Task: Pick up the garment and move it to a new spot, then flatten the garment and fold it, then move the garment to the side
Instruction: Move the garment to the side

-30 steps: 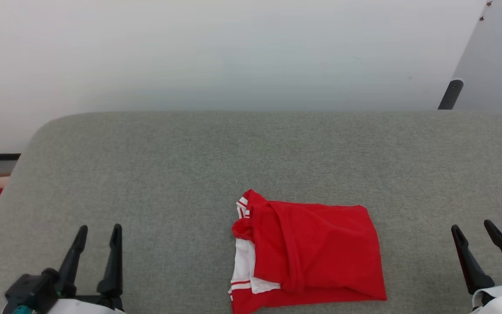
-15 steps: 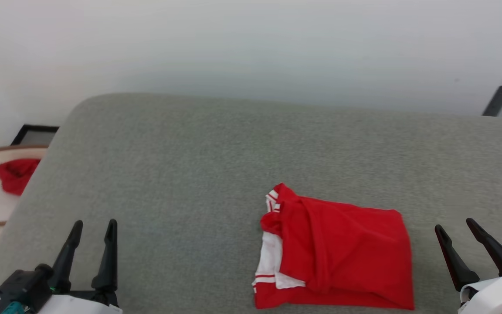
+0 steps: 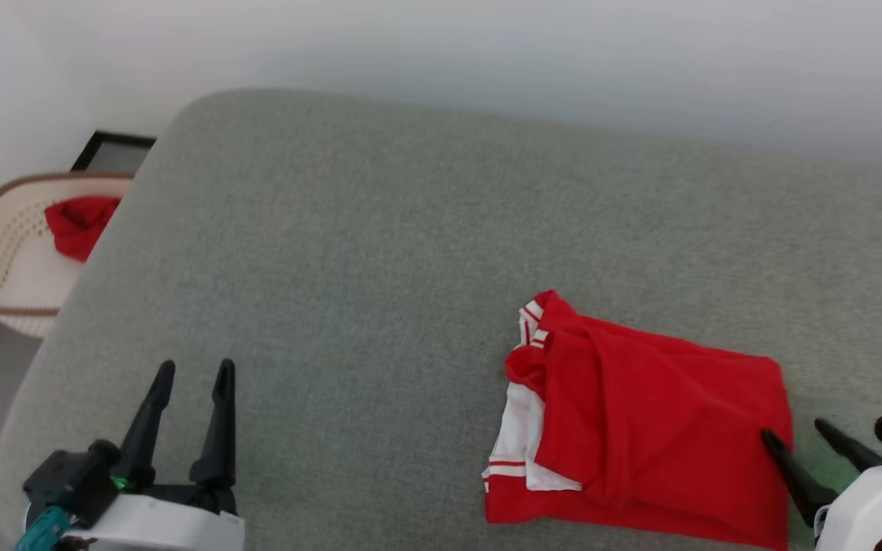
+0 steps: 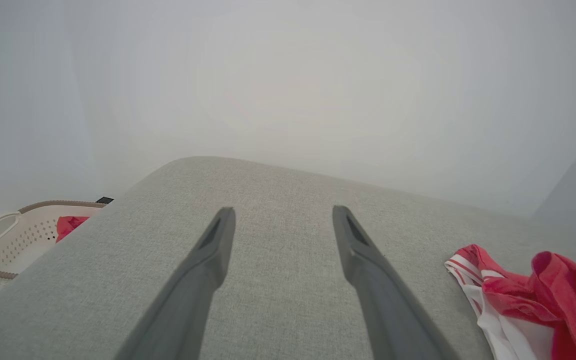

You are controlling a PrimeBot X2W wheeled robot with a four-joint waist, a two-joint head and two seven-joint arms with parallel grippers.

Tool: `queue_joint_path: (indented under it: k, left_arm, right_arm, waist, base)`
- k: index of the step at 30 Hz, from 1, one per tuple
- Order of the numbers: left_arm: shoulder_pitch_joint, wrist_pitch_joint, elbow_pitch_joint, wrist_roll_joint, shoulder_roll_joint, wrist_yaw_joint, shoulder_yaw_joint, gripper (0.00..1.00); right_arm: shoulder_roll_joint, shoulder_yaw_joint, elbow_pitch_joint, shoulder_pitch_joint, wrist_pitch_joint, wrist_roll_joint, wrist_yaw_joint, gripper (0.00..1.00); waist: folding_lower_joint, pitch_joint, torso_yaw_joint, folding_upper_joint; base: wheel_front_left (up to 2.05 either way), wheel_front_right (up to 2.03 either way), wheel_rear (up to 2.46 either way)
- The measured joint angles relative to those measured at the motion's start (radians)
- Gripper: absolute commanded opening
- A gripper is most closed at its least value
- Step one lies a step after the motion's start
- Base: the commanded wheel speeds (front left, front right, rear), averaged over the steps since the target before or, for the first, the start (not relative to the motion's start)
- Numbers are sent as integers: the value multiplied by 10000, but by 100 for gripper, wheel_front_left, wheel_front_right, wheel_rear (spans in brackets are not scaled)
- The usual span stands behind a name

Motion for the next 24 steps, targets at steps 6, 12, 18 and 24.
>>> queue_joint_path:
  k: [6, 12, 18, 24]
  left_arm:
    - [-277, 0, 52, 0, -167, 0, -150, 100]
    - [-456, 0, 90, -2, -263, 0, -240, 100]
    - [-561, 0, 111, -65, -305, 0, -295, 100]
    - [-602, 0, 117, -79, -303, 0, -284, 100]
  right_arm:
    - [17, 31, -17, 8, 1691, 426, 0, 100]
    - [94, -128, -192, -143, 2790, 437, 0, 49]
    - [161, 0, -372, -515, 3465, 349, 4, 0]
    - [-205, -6, -573, -907, 3889, 339, 8, 0]
  waist:
    - [0, 476, 223, 0]
    - [0, 767, 333, 0]
    - [0, 892, 353, 0]
    - [0, 922, 289, 0]
  base:
    - [0, 0, 0]
    - [0, 0, 0]
    - [0, 0, 0]
    - [0, 0, 0]
